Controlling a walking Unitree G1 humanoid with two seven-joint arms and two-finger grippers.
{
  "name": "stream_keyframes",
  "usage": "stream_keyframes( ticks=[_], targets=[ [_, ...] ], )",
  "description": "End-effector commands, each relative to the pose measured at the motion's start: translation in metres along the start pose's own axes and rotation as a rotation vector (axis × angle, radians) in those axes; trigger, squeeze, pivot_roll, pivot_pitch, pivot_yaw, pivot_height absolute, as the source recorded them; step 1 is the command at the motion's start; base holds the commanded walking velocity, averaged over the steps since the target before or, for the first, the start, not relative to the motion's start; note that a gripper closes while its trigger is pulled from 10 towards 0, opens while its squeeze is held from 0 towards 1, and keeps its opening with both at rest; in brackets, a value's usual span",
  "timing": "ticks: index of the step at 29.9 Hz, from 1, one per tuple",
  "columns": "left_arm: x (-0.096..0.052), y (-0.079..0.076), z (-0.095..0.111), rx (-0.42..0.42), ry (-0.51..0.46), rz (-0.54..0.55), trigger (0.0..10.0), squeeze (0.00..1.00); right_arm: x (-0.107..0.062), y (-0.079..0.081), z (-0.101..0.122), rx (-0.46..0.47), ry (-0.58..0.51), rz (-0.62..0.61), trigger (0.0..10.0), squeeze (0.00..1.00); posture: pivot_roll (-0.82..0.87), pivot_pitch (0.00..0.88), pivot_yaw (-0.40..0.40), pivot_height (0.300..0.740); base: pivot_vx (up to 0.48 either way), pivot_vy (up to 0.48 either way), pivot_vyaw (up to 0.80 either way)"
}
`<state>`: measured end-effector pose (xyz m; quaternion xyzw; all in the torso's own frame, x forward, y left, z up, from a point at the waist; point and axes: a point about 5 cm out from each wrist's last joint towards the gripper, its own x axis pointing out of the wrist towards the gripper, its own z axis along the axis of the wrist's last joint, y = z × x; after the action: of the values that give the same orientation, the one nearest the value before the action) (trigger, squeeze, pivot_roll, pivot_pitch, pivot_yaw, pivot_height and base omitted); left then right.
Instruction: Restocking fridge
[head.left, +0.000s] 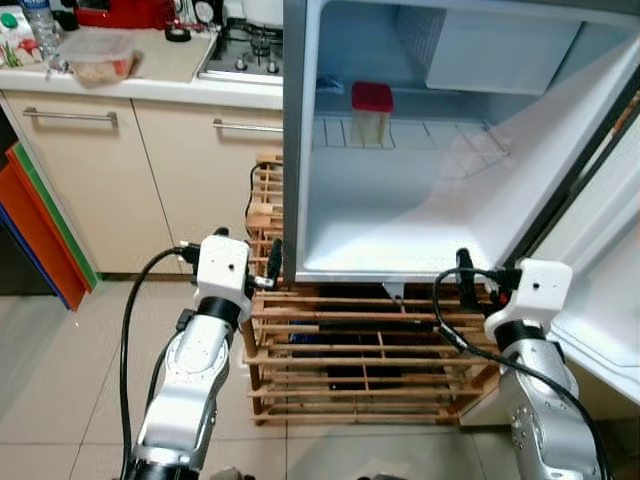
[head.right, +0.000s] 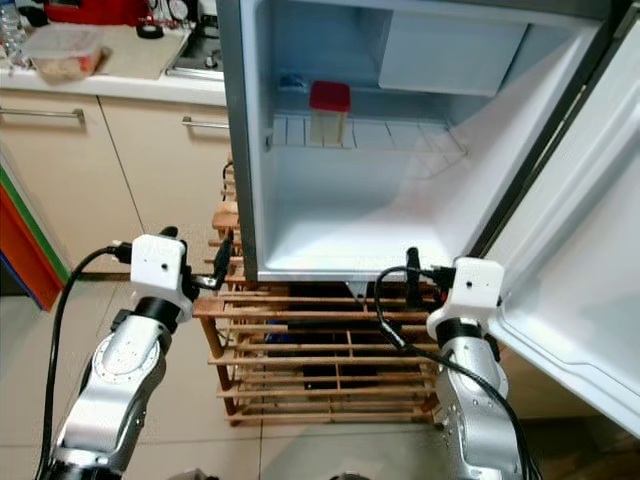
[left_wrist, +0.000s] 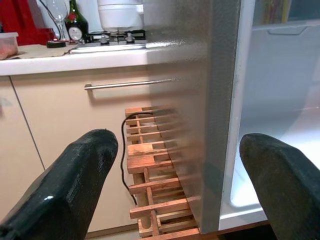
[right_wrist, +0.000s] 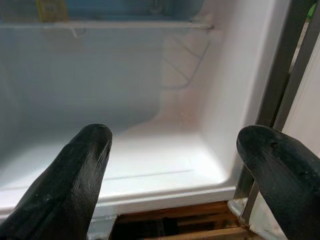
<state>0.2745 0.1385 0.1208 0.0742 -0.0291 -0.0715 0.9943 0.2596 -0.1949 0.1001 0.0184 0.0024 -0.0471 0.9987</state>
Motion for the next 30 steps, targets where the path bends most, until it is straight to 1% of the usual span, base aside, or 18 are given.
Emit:
stream_keyframes(
  ticks=[1,8,15,20,24,28,30],
  targets=[
    [0.002,-0.001,-0.002,0.008,0.007,0.002,10.0,0.0,0.002,-0.004,0.0,-0.026,-0.001,-0.01,10.0,0.0,0.03,0.0,-0.057,0.74,-0.33,0.0,0.0],
    [0.004,-0.006,0.0,0.016,-0.007,-0.01,10.0,0.0,0.003,-0.004,-0.001,-0.04,0.002,-0.005,10.0,0.0,0.03,0.0,-0.055,0.74,-0.329,0.0,0.0],
    [0.006,-0.007,0.001,0.022,-0.013,-0.021,10.0,0.0,0.004,-0.003,-0.002,-0.044,0.002,-0.005,10.0,0.0,0.02,0.0,-0.052,0.74,-0.329,0.0,0.0],
    [0.009,-0.009,0.002,0.029,-0.022,-0.035,10.0,0.0,0.003,-0.005,-0.001,-0.056,0.002,-0.009,10.0,0.0,0.01,0.0,-0.049,0.74,-0.325,0.0,0.0],
    [0.011,-0.013,0.0,0.024,-0.017,-0.049,10.0,0.0,0.001,-0.009,-0.003,-0.07,0.008,-0.018,10.0,0.0,0.0,0.0,-0.049,0.74,0.0,0.0,0.0],
    [0.009,-0.018,0.007,0.017,-0.064,-0.082,10.0,0.0,-0.003,-0.016,-0.005,-0.087,0.018,-0.031,10.0,0.0,-0.01,0.0,-0.05,0.74,0.0,0.0,0.0],
    [0.009,-0.021,0.007,0.006,-0.074,-0.092,10.0,0.0,-0.003,-0.019,-0.006,-0.095,0.023,-0.039,10.0,0.0,-0.02,0.0,-0.049,0.74,0.0,-0.394,0.0]
  ],
)
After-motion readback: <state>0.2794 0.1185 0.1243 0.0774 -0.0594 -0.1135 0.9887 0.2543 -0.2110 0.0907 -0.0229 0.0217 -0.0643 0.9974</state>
